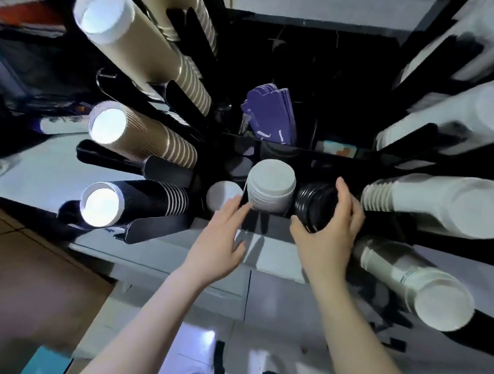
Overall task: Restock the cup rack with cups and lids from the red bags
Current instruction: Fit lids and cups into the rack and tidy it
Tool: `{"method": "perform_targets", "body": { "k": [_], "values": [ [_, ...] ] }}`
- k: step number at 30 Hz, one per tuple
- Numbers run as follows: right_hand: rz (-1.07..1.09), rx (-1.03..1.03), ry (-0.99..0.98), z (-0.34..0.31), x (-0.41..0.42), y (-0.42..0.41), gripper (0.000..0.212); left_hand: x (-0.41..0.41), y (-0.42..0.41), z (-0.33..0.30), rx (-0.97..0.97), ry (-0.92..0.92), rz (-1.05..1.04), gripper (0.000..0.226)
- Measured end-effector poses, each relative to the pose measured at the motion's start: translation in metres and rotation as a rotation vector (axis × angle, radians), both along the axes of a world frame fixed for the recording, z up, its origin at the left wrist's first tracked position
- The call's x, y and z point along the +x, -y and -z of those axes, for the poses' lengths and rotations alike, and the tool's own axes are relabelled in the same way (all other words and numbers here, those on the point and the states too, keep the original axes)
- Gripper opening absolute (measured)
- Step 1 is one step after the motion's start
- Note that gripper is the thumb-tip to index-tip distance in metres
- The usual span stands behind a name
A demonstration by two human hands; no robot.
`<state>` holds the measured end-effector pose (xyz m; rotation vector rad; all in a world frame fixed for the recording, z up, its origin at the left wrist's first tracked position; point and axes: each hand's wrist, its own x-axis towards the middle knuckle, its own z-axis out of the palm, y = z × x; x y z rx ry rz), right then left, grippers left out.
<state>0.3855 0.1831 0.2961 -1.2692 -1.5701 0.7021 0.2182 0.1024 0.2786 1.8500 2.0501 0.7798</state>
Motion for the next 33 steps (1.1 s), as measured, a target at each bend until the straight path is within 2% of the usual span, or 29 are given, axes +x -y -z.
{"method": "perform_targets", "body": {
  "k": [5,7,10,16,19,21,23,26,29,33],
  "values": [
    [0.175,-0.033,0.113,0.002,0.000,0.001,0.091,-0.018,-0.015,0.012,-0.050,-0.200,0.111,0.084],
    [0.215,-0.037,0.229,0.003,-0.003,-0.002,0.090,-0.022,-0.016,0.016,-0.050,-0.270,0.148,0.087],
    [0.286,-0.028,0.533,0.007,-0.004,-0.002,0.088,-0.023,-0.014,0.017,-0.070,-0.275,0.188,0.090],
    [0.231,-0.108,0.838,-0.005,-0.011,-0.014,0.092,-0.031,-0.013,0.017,-0.046,-0.234,0.238,0.092],
    [0.134,-0.155,0.859,-0.016,-0.009,-0.025,0.092,-0.031,-0.012,0.019,-0.038,-0.215,0.234,0.092],
    [0.150,-0.193,0.779,-0.022,-0.006,-0.030,0.090,-0.031,-0.013,0.019,-0.032,-0.209,0.234,0.093],
    [0.207,-0.123,0.746,-0.025,-0.008,-0.032,0.090,-0.032,-0.013,0.020,-0.025,-0.200,0.240,0.094],
    [0.226,-0.020,0.884,-0.028,-0.016,-0.037,0.090,-0.034,-0.011,0.020,-0.020,-0.197,0.239,0.093],
    [0.189,-0.052,1.070,-0.031,-0.017,-0.048,0.088,-0.034,-0.012,0.022,-0.013,-0.214,0.240,0.091],
    [0.104,-0.135,1.080,-0.026,-0.012,-0.057,0.087,-0.033,-0.012,0.026,0.005,-0.238,0.243,0.092]
  ]
}}
